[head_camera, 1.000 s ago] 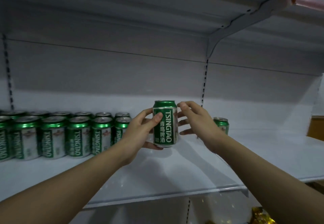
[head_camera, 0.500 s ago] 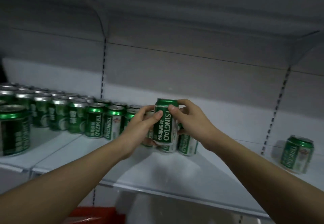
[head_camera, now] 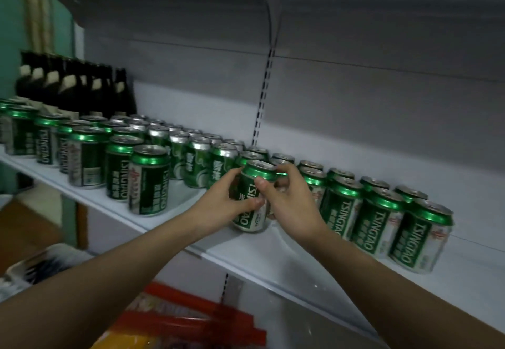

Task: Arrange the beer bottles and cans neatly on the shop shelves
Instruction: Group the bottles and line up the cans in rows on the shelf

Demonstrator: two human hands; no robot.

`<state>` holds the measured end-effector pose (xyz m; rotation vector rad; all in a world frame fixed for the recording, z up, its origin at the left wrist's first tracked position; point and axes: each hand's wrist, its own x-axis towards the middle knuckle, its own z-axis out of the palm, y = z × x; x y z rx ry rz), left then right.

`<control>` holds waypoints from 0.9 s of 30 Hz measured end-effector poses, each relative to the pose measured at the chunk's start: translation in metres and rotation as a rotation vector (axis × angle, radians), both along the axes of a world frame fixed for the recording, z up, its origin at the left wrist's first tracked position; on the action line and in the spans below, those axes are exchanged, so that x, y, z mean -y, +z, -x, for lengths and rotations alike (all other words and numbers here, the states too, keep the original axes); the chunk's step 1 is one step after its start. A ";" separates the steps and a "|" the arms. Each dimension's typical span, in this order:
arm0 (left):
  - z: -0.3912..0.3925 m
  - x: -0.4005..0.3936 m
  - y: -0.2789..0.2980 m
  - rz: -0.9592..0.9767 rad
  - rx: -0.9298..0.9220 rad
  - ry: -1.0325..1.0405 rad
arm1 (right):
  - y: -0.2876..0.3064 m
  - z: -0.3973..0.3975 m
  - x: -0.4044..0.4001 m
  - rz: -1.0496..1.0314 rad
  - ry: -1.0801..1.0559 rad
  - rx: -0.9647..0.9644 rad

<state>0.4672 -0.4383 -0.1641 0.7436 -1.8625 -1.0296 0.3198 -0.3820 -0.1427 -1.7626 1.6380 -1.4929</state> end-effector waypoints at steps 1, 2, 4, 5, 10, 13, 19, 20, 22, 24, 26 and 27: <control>-0.005 0.004 -0.002 -0.005 0.000 -0.003 | -0.005 -0.005 0.007 0.003 0.002 0.000; -0.009 0.006 -0.005 -0.015 -0.005 0.001 | -0.009 -0.009 0.013 0.010 0.000 0.004; -0.014 0.006 -0.008 -0.039 -0.035 0.011 | -0.014 -0.018 0.022 0.033 -0.005 0.011; -0.016 0.007 -0.010 -0.048 -0.055 0.013 | -0.016 -0.022 0.026 0.046 -0.001 0.013; -0.019 0.013 -0.019 -0.097 -0.127 0.015 | -0.029 -0.028 0.033 0.047 0.018 -0.016; -0.021 0.014 -0.021 -0.101 -0.121 -0.006 | -0.036 -0.026 0.031 -0.020 0.060 0.013; -0.020 0.016 -0.021 -0.133 -0.090 -0.029 | -0.041 -0.024 0.030 -0.109 0.079 -0.001; -0.020 0.014 -0.020 -0.119 -0.080 -0.021 | -0.041 -0.024 0.031 -0.109 0.066 -0.016; -0.018 0.011 -0.019 -0.067 -0.022 0.064 | -0.041 -0.023 0.032 -0.107 0.036 -0.036; -0.018 0.011 -0.018 -0.028 0.061 0.175 | -0.041 -0.022 0.033 -0.115 0.016 -0.035; -0.018 0.013 -0.019 -0.017 0.082 0.209 | -0.044 -0.022 0.035 -0.121 0.003 -0.045; -0.018 0.014 -0.021 -0.011 0.078 0.213 | -0.045 -0.022 0.035 -0.123 -0.001 -0.050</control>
